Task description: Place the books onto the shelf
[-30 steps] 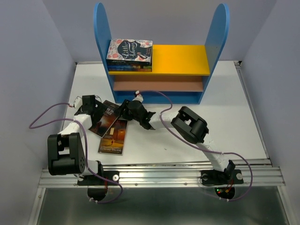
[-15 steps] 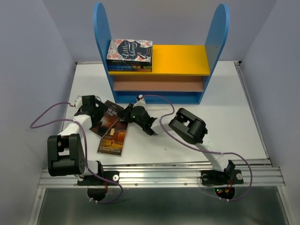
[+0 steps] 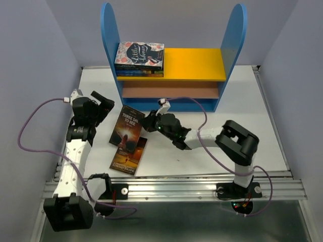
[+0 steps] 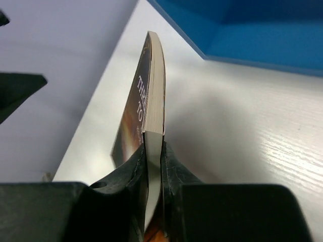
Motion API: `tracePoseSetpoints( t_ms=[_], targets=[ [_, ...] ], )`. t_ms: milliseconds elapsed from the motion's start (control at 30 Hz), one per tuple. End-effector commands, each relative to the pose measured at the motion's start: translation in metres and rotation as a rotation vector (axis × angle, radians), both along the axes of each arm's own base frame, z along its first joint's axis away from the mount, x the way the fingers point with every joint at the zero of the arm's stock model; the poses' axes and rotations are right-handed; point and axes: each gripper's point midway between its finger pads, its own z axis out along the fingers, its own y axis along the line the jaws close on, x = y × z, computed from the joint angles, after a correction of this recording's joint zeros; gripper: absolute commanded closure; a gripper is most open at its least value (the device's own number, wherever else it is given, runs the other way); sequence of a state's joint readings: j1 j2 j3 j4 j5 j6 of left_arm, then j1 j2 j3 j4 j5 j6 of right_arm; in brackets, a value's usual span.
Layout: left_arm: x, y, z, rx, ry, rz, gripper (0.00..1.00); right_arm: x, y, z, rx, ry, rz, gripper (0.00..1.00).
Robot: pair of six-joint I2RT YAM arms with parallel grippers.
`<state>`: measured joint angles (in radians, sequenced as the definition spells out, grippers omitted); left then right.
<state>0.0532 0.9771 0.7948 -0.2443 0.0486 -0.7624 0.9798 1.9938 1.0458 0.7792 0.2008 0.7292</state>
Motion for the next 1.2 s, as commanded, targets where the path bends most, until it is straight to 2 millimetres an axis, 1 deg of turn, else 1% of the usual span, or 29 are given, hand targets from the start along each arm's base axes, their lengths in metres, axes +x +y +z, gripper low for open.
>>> tracePoseSetpoints(
  t_ms=[0,33,67,100,133,167,200,233,300,333,367,400,433,467,500,533,567,633,667,733,800,900,933,1000,1100,1167],
  targets=[
    [-0.004,-0.024,0.057,0.033,-0.175,-0.183,0.01,-0.025,-0.025,0.068,-0.041,-0.144,0.082,0.99],
    [-0.008,-0.034,0.068,0.017,-0.217,-0.235,0.01,-0.027,-0.042,0.082,-0.048,-0.139,0.085,0.99],
    [-0.009,-0.039,0.076,0.008,-0.245,-0.263,0.01,-0.026,-0.048,0.102,-0.016,-0.165,0.082,0.99],
    [-0.011,-0.047,0.083,-0.001,-0.272,-0.309,0.01,-0.026,-0.057,0.110,-0.019,-0.164,0.076,0.99],
    [-0.010,-0.056,0.095,-0.005,-0.328,-0.358,0.01,-0.029,-0.065,0.109,-0.075,-0.159,0.108,0.99],
    [-0.016,-0.072,0.102,-0.026,-0.361,-0.448,0.01,-0.024,-0.077,0.118,-0.092,-0.165,0.090,0.99],
    [-0.019,-0.079,0.106,-0.026,-0.387,-0.492,0.01,-0.026,-0.087,0.141,-0.086,-0.202,0.090,0.99],
    [-0.019,-0.085,0.114,-0.010,-0.430,-0.529,0.01,-0.028,-0.094,0.149,-0.130,-0.205,0.110,0.99],
    [-0.024,-0.099,0.116,-0.008,-0.460,-0.600,0.01,-0.020,-0.114,0.172,-0.134,-0.223,0.082,0.99],
    [-0.024,-0.104,0.122,0.009,-0.494,-0.623,0.01,-0.027,-0.120,0.196,-0.132,-0.237,0.108,0.99],
    [-0.027,-0.111,0.120,0.005,-0.505,-0.665,0.01,-0.028,-0.125,0.208,-0.129,-0.247,0.109,0.99],
    [-0.031,-0.122,0.121,0.001,-0.522,-0.714,0.01,-0.033,-0.130,0.209,-0.155,-0.234,0.128,0.99],
    [-0.033,-0.130,0.129,0.008,-0.569,-0.755,0.01,-0.032,-0.137,0.220,-0.160,-0.238,0.124,0.99],
    [-0.037,-0.140,0.124,-0.001,-0.575,-0.809,0.01,-0.032,-0.141,0.240,-0.153,-0.265,0.120,0.99],
    [-0.037,-0.146,0.123,-0.005,-0.579,-0.830,0.01,-0.035,-0.143,0.248,-0.162,-0.273,0.131,0.99],
    [-0.038,-0.151,0.122,-0.007,-0.581,-0.848,0.01,-0.033,-0.150,0.247,-0.188,-0.251,0.119,0.99],
    [-0.039,-0.163,0.117,-0.007,-0.580,-0.892,0.01,-0.030,-0.157,0.266,-0.182,-0.284,0.105,0.99],
    [-0.040,-0.177,0.111,-0.003,-0.603,-0.946,0.01,-0.034,-0.162,0.277,-0.186,-0.287,0.125,0.99],
    [-0.038,-0.182,0.105,-0.006,-0.602,-0.972,0.01,-0.034,-0.165,0.295,-0.171,-0.310,0.127,0.99],
    [-0.042,-0.194,0.099,-0.009,-0.638,-1.059,0.01,-0.042,-0.162,0.302,-0.167,-0.309,0.171,0.99],
    [-0.038,-0.195,0.095,0.000,-0.637,-1.067,0.01,-0.043,-0.164,0.313,-0.172,-0.314,0.181,0.99],
    [-0.036,-0.197,0.100,0.037,-0.669,-1.102,0.01,-0.040,-0.166,0.318,-0.172,-0.306,0.177,0.99],
    [-0.035,-0.197,0.105,0.050,-0.696,-1.105,0.01,-0.044,-0.161,0.319,-0.163,-0.302,0.208,0.99],
    [-0.039,-0.201,0.109,0.053,-0.728,-1.141,0.01,-0.049,-0.158,0.322,-0.152,-0.309,0.240,0.99],
    [-0.047,-0.209,0.114,0.037,-0.777,-1.203,0.01,-0.048,-0.158,0.331,-0.139,-0.322,0.235,0.99],
    [-0.057,-0.216,0.117,0.020,-0.813,-1.255,0.01,-0.047,-0.156,0.334,-0.132,-0.322,0.239,0.99]
  ],
)
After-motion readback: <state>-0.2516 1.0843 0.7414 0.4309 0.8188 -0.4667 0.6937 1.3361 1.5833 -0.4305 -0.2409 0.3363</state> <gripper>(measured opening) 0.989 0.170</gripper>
